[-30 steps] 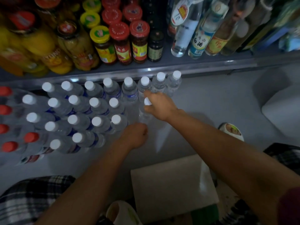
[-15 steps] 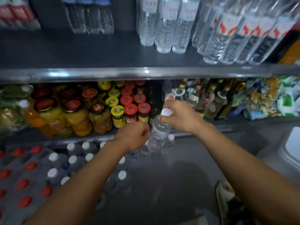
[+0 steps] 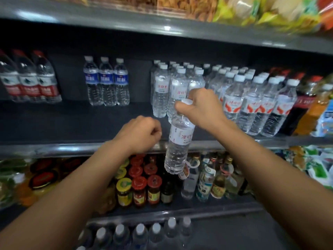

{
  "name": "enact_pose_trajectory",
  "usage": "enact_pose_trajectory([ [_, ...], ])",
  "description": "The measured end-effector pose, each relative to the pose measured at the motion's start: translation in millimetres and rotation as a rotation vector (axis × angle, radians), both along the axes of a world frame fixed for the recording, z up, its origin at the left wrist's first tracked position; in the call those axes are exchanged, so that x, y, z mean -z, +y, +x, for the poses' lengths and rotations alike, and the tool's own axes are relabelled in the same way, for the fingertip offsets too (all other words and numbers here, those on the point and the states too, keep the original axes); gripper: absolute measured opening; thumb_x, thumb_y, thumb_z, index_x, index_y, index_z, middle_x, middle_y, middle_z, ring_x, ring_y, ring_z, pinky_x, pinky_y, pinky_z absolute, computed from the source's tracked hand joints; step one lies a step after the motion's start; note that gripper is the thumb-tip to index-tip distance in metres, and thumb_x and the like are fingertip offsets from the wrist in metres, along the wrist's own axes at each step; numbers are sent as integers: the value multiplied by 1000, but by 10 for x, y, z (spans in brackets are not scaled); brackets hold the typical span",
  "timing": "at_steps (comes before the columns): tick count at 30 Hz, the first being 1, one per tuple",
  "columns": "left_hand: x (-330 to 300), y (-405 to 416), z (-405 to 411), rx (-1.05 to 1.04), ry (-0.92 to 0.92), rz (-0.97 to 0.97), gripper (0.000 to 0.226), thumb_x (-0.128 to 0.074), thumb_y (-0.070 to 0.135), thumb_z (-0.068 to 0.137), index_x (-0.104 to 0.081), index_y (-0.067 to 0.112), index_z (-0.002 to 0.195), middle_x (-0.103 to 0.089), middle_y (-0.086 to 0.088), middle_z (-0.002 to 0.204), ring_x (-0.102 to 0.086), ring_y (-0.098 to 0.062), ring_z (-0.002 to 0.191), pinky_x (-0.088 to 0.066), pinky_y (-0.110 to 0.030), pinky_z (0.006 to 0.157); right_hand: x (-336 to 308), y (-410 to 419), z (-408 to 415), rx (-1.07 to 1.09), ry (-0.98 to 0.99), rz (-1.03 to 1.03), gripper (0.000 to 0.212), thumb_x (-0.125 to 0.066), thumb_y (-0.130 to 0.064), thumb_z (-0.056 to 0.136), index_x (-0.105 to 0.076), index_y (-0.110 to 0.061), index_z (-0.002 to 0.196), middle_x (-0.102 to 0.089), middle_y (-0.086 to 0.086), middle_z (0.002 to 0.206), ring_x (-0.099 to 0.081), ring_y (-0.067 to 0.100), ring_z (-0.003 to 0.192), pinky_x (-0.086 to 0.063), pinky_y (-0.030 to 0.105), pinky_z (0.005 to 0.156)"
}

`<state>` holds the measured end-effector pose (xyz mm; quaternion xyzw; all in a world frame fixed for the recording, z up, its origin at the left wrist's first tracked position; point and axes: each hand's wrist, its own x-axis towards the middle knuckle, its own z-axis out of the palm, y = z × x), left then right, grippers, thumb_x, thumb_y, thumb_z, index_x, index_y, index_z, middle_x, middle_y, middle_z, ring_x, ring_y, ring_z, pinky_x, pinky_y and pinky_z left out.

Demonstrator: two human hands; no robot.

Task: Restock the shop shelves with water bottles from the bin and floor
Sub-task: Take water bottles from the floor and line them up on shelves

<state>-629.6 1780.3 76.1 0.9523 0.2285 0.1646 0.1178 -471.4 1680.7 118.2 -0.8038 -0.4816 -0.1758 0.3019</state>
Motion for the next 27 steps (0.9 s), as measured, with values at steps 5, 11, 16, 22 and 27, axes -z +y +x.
enact_pose_trajectory([
  [5,-220,118,143,-32,-42,29,13,-55,26,90,-67,23,87,-63,-1,83,-60,-28,85,-52,-44,78,-333,302,164,4,-83,135,36,-58,-40,71,-37,-14,57,-40,1,55,-44,26,59,-24,29,47],
  [11,-242,203,275,-70,-75,69,14,-54,26,91,-67,21,88,-63,2,81,-60,-25,83,-52,-40,73,-531,721,434,-30,-75,184,22,-57,-36,74,-63,-16,78,-62,8,77,-57,30,75,-34,30,59],
  [16,-129,273,277,-108,-45,78,14,-53,25,90,-66,22,89,-65,-1,88,-60,-27,87,-52,-43,77,-537,1126,579,26,-93,160,29,-59,-35,77,-66,-9,87,-56,8,79,-52,31,73,-36,31,62],
  [22,110,394,325,-143,-23,68,13,-51,26,91,-63,24,86,-61,2,84,-58,-26,83,-45,-35,69,-484,1549,823,73,-120,91,34,-62,-42,83,-66,-10,92,-54,7,82,-58,32,82,-36,32,63],
  [27,248,446,339,-160,-2,30,13,-51,29,91,-63,25,89,-61,3,86,-58,-26,87,-48,-37,74,-474,1813,889,85,-115,40,33,-64,-45,83,-55,-14,77,-56,8,80,-62,34,86,-38,33,64],
])
